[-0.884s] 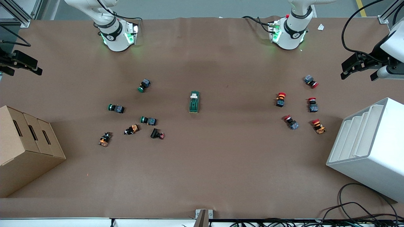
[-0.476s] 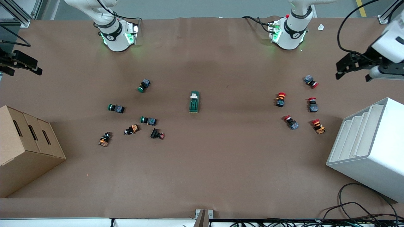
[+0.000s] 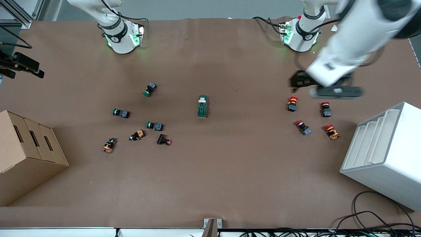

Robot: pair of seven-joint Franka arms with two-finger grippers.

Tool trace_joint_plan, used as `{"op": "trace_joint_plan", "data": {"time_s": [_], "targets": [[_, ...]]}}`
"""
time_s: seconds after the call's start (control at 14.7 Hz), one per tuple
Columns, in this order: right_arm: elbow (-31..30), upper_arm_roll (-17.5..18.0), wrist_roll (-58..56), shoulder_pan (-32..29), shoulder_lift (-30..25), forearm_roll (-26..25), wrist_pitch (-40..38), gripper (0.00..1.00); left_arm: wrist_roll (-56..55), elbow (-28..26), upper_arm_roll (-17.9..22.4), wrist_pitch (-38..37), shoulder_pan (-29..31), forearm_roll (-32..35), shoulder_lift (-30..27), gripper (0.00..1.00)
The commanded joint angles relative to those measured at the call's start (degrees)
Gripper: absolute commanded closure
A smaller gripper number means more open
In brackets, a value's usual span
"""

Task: Close load switch with both arms
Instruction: 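Move the left gripper over the green load switch, then reach the right gripper to the white lever while the left gripper hovers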

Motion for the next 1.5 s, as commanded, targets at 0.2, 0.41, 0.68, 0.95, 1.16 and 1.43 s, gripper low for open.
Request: {"op": "trace_joint_plan", "data": {"time_s": [0.2, 0.41, 0.68, 0.95, 1.16, 1.43], "targets": [[-0.47, 0.13, -0.15, -0.83, 1.42, -1.74, 1.08, 0.00, -36.41, 1.04, -1.40, 12.62, -18.03, 12.10, 14.22, 0.00], [-0.47, 0.13, -0.68, -0.83, 6.25, -3.85, 3.01, 0.00, -50.65, 0.95, -1.40, 16.76, -25.34, 21.86, 20.56, 0.00], [-0.64, 0.65, 0.63, 0.83, 10.92, -7.82, 4.07, 0.00, -65.51, -0.89, -1.40, 22.12, -33.51, 33.37, 26.28, 0.00], [-3.89, 0.66, 17.30, 3.28, 12.94, 1.57, 8.01, 0.00, -76.87, -6.07, -1.49, 26.69, -38.00, 45.59, 29.10, 0.01], [-7.75, 0.74, 35.63, 10.83, 13.99, 3.42, 14.25, 0.00, -82.48, -9.33, -1.57, 27.15, -39.67, 58.68, 31.11, 0.01], [-9.17, 0.74, 58.68, 20.06, 17.59, 10.19, 21.54, 0.00, -95.22, -11.70, -1.49, 27.15, -41.09, 77.03, 34.28, 0.02]]}}
